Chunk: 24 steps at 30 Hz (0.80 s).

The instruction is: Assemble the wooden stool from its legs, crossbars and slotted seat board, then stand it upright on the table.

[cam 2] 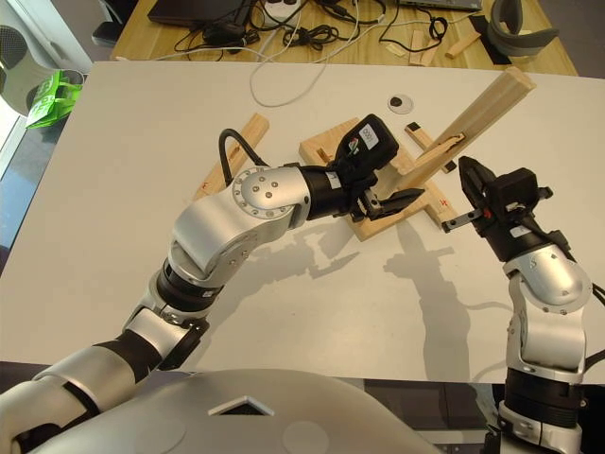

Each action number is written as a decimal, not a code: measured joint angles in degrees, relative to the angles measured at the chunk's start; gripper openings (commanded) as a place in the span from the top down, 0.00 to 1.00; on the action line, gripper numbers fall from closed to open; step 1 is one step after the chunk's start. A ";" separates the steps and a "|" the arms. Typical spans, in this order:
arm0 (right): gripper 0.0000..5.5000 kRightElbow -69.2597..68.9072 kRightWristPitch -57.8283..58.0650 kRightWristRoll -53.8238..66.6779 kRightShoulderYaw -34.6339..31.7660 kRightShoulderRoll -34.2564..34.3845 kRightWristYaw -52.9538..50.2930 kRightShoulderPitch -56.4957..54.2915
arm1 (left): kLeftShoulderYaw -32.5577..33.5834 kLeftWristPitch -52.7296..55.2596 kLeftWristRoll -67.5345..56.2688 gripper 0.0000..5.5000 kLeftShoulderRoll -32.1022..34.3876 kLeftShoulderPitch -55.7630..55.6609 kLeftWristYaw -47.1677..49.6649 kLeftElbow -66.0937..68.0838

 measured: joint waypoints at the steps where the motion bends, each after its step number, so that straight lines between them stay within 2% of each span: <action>1: 1.00 0.17 -0.01 -0.02 0.27 0.10 0.00 -0.68 | 0.00 0.00 0.00 0.38 0.00 0.00 0.00 0.00; 24: 1.00 1.99 5.51 0.58 3.66 0.95 -1.02 -6.12 | 0.00 0.07 0.01 0.38 0.00 0.00 -0.05 0.00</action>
